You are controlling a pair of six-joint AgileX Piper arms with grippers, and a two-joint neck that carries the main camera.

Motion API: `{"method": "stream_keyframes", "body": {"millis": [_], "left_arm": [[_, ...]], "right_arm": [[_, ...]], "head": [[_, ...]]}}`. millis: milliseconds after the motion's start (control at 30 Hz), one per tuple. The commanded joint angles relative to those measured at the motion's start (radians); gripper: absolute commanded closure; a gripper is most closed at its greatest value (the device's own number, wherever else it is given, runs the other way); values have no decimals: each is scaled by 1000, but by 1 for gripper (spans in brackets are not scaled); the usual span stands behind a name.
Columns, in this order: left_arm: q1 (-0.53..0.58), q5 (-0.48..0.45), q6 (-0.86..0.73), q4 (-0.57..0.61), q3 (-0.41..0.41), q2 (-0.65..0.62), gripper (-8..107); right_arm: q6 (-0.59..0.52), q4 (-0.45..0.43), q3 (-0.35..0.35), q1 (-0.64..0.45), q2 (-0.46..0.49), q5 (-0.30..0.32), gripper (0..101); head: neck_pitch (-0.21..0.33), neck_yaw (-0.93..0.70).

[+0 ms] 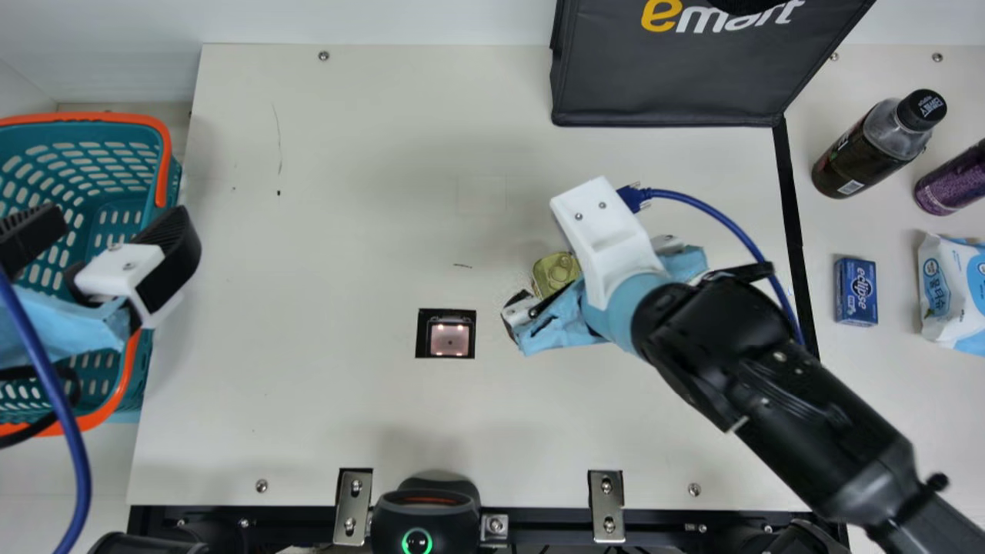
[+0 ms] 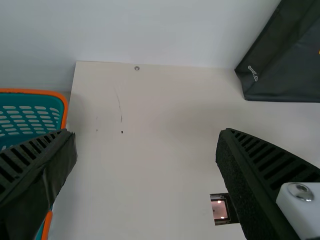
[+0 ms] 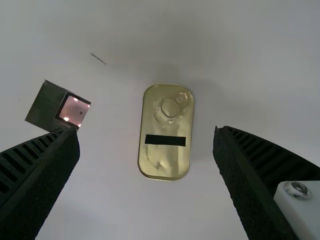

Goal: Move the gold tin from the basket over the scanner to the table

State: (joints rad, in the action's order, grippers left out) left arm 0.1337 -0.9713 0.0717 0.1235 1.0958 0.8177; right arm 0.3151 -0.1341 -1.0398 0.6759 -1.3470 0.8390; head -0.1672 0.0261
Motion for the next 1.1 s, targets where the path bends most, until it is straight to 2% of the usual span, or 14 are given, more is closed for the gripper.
{"method": "stream_keyframes", "body": {"millis": [0,400,1067], "left_arm": [[0,0,0,0,0,0,9],[0,0,0,0,0,0,9],[0,0,0,0,0,0,9]], "right_arm": [[16,9,10,0,-28,-17,6],[-22,77,78,-45,-138,-110,6],[-63,107,116,-86,-229,-158,6]], "head": [[29,1],[29,1],[29,1]]}}
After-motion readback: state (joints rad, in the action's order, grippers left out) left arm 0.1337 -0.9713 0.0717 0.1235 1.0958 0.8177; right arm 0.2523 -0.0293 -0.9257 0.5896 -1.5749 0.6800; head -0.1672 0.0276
